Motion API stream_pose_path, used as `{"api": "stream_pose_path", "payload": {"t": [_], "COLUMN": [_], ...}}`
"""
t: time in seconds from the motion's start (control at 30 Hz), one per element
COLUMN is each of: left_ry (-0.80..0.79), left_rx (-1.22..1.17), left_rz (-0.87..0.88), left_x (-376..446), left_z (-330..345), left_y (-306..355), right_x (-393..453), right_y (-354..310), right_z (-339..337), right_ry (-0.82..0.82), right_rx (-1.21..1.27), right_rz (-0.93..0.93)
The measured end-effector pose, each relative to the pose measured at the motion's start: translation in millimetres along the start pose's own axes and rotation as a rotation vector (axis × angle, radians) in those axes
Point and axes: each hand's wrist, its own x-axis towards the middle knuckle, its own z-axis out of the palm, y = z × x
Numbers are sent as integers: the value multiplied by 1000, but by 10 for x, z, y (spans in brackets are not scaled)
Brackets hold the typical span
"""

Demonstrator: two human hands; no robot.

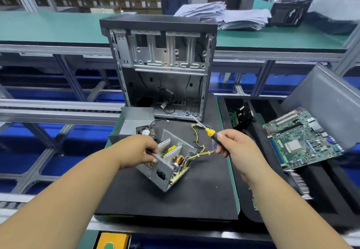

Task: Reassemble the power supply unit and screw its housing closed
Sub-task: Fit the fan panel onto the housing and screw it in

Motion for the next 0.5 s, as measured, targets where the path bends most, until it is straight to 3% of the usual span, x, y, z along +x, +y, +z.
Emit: {"api": "stream_pose_path", "payload": {"t": [0.5], "left_ry": [63], "left_rx": [-299], "left_rz": [-147], "left_x": [472], "left_z": [42], "left_y": [564], "right_x": [49], "right_y": [91], "right_z": [-267], "right_ry": [23], "right_rx": [-23], "right_rz": [111]}}
